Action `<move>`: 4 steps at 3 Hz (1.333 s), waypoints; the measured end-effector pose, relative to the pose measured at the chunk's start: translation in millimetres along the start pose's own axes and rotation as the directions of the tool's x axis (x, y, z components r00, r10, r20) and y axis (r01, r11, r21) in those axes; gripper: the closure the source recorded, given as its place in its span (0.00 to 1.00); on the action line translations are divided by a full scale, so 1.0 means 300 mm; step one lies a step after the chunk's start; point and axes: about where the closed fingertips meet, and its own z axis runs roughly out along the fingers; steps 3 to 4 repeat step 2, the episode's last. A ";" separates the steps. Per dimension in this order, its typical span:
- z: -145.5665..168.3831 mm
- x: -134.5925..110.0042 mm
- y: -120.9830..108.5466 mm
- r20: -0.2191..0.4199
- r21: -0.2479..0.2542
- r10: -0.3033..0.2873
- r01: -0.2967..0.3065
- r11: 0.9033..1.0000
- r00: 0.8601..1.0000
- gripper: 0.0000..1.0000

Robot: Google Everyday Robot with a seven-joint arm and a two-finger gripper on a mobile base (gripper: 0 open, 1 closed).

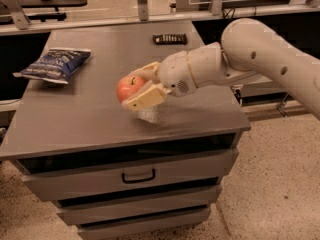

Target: Pick apple

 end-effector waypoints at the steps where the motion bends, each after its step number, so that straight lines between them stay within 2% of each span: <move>1: -0.174 -0.062 -0.128 0.052 0.084 -0.036 0.031 0.996 0.998 1.00; 2: -0.202 -0.106 -0.152 0.064 0.106 -0.057 0.050 0.993 0.996 1.00; 4: -0.202 -0.106 -0.152 0.064 0.106 -0.057 0.050 0.993 0.996 1.00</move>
Offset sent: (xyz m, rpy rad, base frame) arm 0.0289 -0.0376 0.0368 0.0482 -0.0609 -0.0516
